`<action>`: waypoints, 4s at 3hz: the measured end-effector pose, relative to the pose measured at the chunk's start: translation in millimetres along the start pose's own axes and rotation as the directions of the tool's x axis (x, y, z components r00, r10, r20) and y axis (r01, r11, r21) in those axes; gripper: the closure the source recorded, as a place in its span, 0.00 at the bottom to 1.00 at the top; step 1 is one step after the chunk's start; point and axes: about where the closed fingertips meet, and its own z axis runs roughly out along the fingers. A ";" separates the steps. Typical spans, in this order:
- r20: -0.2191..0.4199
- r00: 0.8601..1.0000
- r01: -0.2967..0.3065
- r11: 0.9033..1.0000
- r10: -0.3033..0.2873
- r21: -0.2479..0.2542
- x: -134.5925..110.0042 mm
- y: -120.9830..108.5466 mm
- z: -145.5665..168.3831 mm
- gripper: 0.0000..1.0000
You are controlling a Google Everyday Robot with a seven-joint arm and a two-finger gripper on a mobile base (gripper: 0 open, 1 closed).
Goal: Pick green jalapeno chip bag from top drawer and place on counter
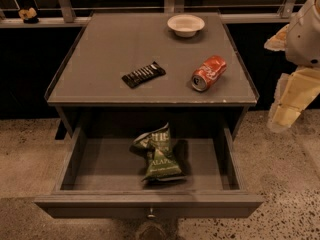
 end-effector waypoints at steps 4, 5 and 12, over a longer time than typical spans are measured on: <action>0.042 0.999 0.002 0.998 0.001 -0.062 8.5 42.6 67.3 0.00; 0.034 0.999 0.024 0.995 -0.020 -0.097 4.7 54.8 95.0 0.00; 0.205 0.976 -0.037 0.984 0.074 -0.177 -48.8 74.9 222.6 0.00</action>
Offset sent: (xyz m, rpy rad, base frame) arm -0.0144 0.0082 -0.0566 0.0459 0.0550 0.0255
